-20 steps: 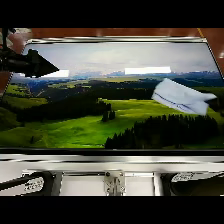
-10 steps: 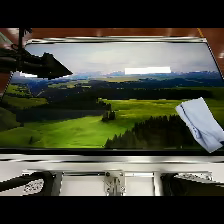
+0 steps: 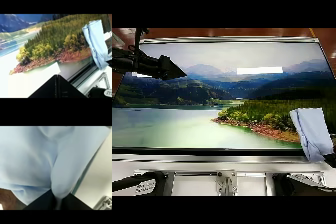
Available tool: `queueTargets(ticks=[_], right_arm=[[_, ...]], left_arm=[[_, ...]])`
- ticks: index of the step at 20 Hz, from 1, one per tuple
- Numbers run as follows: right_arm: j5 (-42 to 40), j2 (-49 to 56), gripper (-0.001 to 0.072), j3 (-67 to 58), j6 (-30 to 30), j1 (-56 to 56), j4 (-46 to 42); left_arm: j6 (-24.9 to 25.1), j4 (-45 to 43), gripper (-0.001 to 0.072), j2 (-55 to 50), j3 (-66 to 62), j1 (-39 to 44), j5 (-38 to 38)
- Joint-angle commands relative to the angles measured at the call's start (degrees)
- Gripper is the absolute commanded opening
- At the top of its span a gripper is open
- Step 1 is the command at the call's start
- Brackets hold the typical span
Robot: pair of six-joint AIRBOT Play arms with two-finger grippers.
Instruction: Fold the shirts.
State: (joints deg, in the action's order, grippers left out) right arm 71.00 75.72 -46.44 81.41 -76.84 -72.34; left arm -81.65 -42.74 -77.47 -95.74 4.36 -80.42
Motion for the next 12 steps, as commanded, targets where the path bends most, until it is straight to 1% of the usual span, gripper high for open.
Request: queueTargets(ticks=[1,2,4,6,7,8,9,10,11,12], right_arm=[[-0.8,-1.2,0.0521,0.8,-0.1,-0.1,-2.8],[0.9,-1.2,0.0574,0.5,-1.2,-0.1,-2.8],[5.6,-1.2,0.0571,-2.0,-1.4,-0.1,-4.7],[11.0,-1.2,0.0563,-8.0,-1.2,-0.1,-7.6],[13.5,-1.2,0.0491,-12.2,-1.2,-0.1,-7.5],[15.7,-1.2,0.0342,-17.0,-1.2,-0.1,-5.2],[16.4,-1.5,0.0272,-22.1,-1.7,-0.1,2.4],[14.9,-2.1,0.0272,-26.7,-3.2,0.1,13.9],[11.3,-3.0,0.0271,-30.2,-5.0,0.7,26.2],[6.8,-4.1,0.0270,-32.8,-9.1,2.5,40.0]], left_arm=[[0.1,-0.2,0.0033,0.0,0.0,0.1,0.0],[0.2,-0.2,0.0033,0.0,0.0,0.1,0.1],[0.2,-0.5,0.0033,0.0,0.0,0.1,0.0],[0.1,-1.5,0.0033,0.0,0.0,0.1,0.0],[0.2,-2.3,0.0033,0.0,0.0,0.1,-0.2],[0.4,-3.4,0.0033,0.0,0.0,0.1,-0.2],[1.5,-4.5,0.0033,0.0,0.0,0.1,-0.2],[2.0,-5.9,0.0033,-0.1,0.0,0.1,-0.1],[2.0,-7.2,0.0032,-0.1,0.0,0.1,-0.1],[1.9,-8.2,0.0032,-0.2,0.0,0.2,-0.1]])
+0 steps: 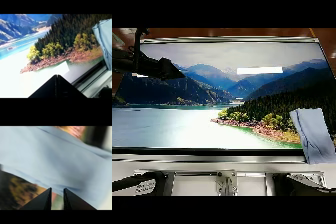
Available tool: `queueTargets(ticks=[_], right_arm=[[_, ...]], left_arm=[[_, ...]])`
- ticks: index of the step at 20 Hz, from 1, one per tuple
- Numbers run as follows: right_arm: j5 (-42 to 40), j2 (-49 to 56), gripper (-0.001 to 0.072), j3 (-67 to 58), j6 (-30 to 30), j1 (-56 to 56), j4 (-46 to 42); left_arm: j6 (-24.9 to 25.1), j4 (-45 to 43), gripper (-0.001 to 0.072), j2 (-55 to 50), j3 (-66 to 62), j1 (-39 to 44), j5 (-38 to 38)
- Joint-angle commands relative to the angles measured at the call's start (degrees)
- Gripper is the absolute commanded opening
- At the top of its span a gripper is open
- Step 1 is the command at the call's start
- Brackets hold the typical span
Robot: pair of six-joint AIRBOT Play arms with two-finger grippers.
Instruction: Fold the shirts.
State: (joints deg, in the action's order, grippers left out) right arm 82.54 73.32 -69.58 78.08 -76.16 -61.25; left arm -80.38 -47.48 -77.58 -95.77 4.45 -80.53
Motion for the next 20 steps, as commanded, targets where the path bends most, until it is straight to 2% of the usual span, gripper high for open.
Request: queueTargets(ticks=[1,2,3,4,5,6,7,8,9,10,11,14,20], right_arm=[[-8.0,-2.9,0.0268,-11.3,-9.4,4.6,40.1],[-10.0,-4.1,0.0170,-12.3,-11.0,8.9,47.6],[-10.3,-4.9,0.0060,-13.2,-11.3,13.8,49.0],[-8.9,-5.5,0.0059,-13.8,-11.3,19.9,45.0],[-6.4,-5.6,0.0066,-13.9,-9.9,26.8,36.5],[-3.9,-5.5,0.0158,-13.9,-6.8,33.7,24.4],[-1.7,-5.2,0.0501,-13.8,-2.3,41.5,9.1],[-0.2,-4.9,0.0687,-13.7,0.7,48.3,-3.5],[0.6,-4.7,0.0687,-13.7,3.6,54.4,-13.1],[0.5,-4.3,0.0688,-13.7,6.3,58.4,-18.5],[0.6,-3.5,0.0687,-13.7,8.7,61.0,-21.2],[0.6,0.1,0.0687,-13.7,15.3,62.8,-19.4],[0.3,1.9,0.0687,-13.7,15.3,62.8,-16.8]], left_arm=[[0.6,-4.5,0.0032,-0.3,0.0,0.3,0.2],[0.7,-6.5,0.0031,-0.5,0.0,1.1,0.9],[0.6,-9.9,0.0031,-0.6,0.0,2.2,2.1],[0.5,-13.9,0.0031,-1.0,0.0,3.8,3.0],[-1.1,-18.4,0.0031,-1.7,0.0,5.6,3.1],[-4.8,-23.2,0.0031,-2.7,0.0,7.5,2.4],[-8.3,-26.8,0.0034,-3.7,0.0,9.0,1.1],[-9.1,-28.1,0.0164,-5.0,0.0,10.2,-0.3],[-9.2,-27.8,0.0579,-6.2,0.0,10.9,-1.2],[-9.2,-27.6,0.0714,-7.1,0.0,11.4,-1.4],[-9.3,-27.6,0.0662,-7.9,0.0,11.8,-1.0],[-9.3,-27.7,0.0657,-9.1,0.0,12.3,0.7],[-9.3,-29.3,0.0657,-9.2,0.0,12.2,0.5]])
